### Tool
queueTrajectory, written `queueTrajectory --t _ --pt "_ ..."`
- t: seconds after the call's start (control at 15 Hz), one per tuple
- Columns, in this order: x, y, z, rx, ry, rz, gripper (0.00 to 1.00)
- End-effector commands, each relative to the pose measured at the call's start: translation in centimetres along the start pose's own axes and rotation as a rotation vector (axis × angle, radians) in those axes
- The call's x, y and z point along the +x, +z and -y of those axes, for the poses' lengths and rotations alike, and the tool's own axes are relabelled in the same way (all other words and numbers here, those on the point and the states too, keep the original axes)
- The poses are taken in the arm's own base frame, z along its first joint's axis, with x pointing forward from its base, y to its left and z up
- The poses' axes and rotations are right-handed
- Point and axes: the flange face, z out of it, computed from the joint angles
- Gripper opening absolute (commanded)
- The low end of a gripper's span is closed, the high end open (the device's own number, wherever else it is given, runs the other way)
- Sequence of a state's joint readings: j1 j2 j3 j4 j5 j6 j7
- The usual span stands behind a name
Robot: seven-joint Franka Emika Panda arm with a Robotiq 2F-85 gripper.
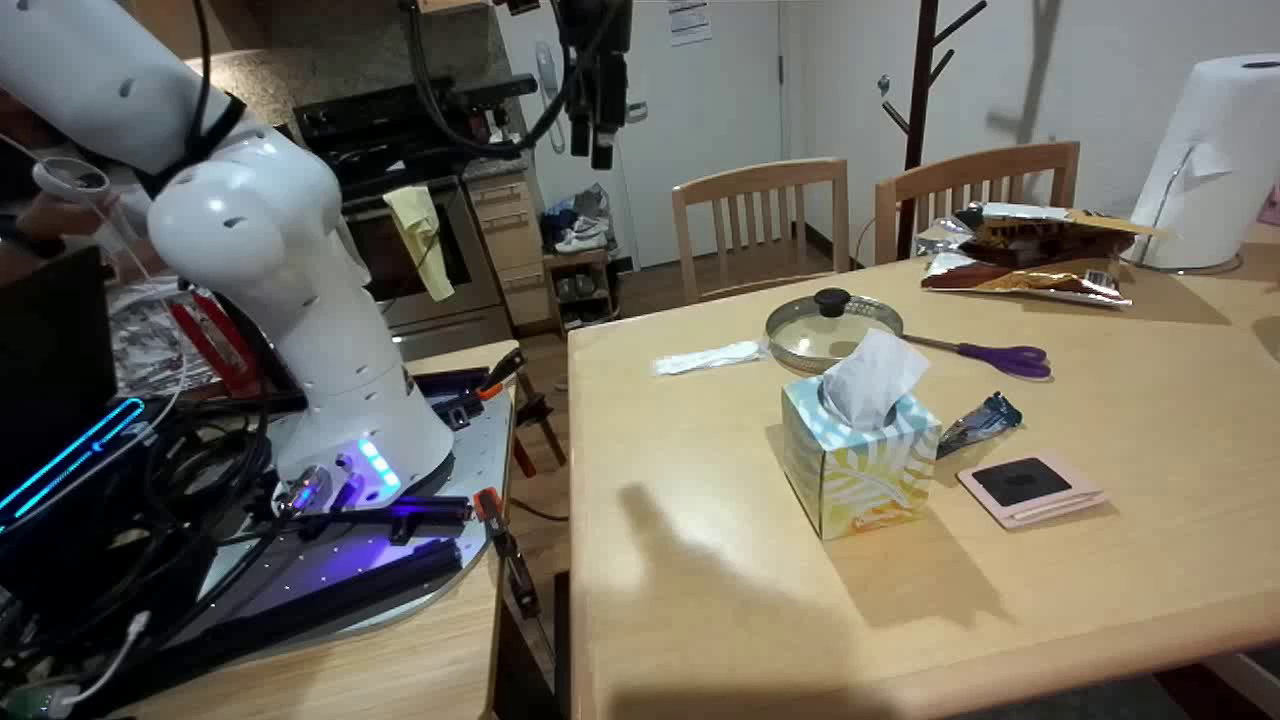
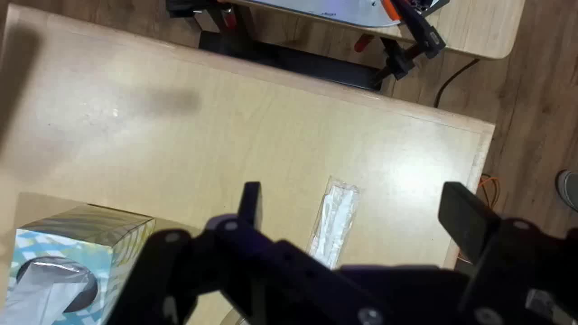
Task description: Put a tissue on the table then put the pack on the table on it
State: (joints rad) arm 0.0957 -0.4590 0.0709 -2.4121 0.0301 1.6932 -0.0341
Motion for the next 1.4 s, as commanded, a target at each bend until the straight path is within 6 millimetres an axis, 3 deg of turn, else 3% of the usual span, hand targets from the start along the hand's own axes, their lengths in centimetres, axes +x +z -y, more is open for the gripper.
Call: queueTrajectory --t 0.0,0.73,1.33 --pt "0.0 0.0 0.0 0.0 0.0 0.001 1.0" --pt "0.1 -0.2 -0.2 -0.001 0.02 -0.021 1.0" --pt "3.0 -1.8 -1.0 0.003 0.025 -0.261 1.0"
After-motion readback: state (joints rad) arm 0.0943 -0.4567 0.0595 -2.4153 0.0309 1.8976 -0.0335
